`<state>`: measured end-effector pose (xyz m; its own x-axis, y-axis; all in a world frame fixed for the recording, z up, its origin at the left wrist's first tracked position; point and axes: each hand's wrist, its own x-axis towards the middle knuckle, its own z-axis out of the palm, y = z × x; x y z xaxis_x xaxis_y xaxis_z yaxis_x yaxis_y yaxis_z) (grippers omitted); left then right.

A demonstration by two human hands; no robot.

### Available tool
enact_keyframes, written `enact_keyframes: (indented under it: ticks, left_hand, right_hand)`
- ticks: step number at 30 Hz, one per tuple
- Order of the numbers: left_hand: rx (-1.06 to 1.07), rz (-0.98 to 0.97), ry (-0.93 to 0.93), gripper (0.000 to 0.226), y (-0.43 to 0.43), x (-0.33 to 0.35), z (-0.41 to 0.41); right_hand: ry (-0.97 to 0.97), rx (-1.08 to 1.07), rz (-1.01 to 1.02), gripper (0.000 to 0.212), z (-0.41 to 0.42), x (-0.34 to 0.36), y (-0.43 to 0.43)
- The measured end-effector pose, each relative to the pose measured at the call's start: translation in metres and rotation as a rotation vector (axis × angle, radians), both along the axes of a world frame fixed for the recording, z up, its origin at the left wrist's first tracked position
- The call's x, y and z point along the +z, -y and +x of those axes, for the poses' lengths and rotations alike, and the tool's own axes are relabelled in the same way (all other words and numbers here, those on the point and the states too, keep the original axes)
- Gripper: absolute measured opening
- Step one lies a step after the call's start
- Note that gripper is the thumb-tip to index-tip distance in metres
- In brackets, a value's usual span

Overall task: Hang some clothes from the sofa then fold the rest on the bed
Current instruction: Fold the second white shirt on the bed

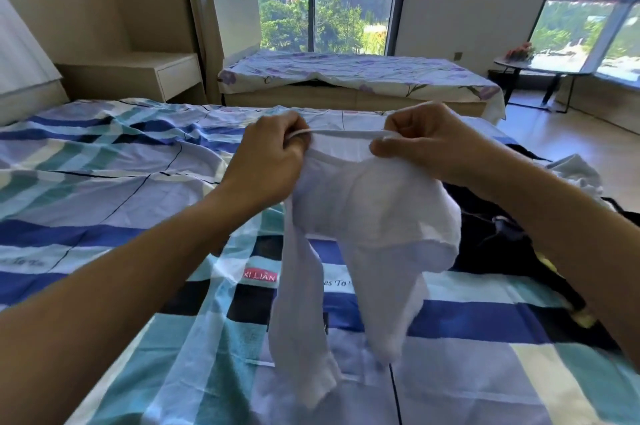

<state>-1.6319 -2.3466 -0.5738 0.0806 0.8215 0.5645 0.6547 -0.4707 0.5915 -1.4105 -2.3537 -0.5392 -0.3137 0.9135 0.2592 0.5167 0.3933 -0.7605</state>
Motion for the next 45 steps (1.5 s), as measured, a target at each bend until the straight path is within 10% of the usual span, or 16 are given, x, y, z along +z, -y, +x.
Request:
enact_keyframes:
  ticks: [8,18,27,30,34,38,45]
  left_hand:
    - [0.041,0.207,-0.083,0.018,-0.004,0.053,-0.004]
    - [0.098,0.450,-0.368,0.014,-0.011,0.064,-0.074]
    - [0.137,-0.075,0.029,0.028,-0.012,0.045,-0.079]
    - [0.071,-0.039,-0.112,0.048,0.004,0.051,-0.079]
    - [-0.195,-0.127,-0.241,0.061,0.039,0.064,-0.098]
    - [-0.414,-0.172,-0.205,0.014,0.064,0.077,-0.106]
    - [-0.116,-0.136,-0.290,0.025,-0.023,0.038,-0.089]
  right_hand:
    - [0.400,-0.331,0.217,0.035,0.028,0.013,-0.010]
    - [-0.259,-0.135,0.029,0.026,0.046,0.034,-0.006]
    - [-0.034,0.154,0.100,0.075,0.050,0.048,0.016]
    - [-0.013,0.265,-0.058,0.094,0.065,0.044,0.026]
    - [0.037,0.373,-0.245,0.073,0.090,0.036,0.042]
    - [-0.098,0.374,-0.286,0.040,0.094,0.031,0.049]
    - [-0.132,0.098,-0.367,0.025,0.059,-0.010,-0.015]
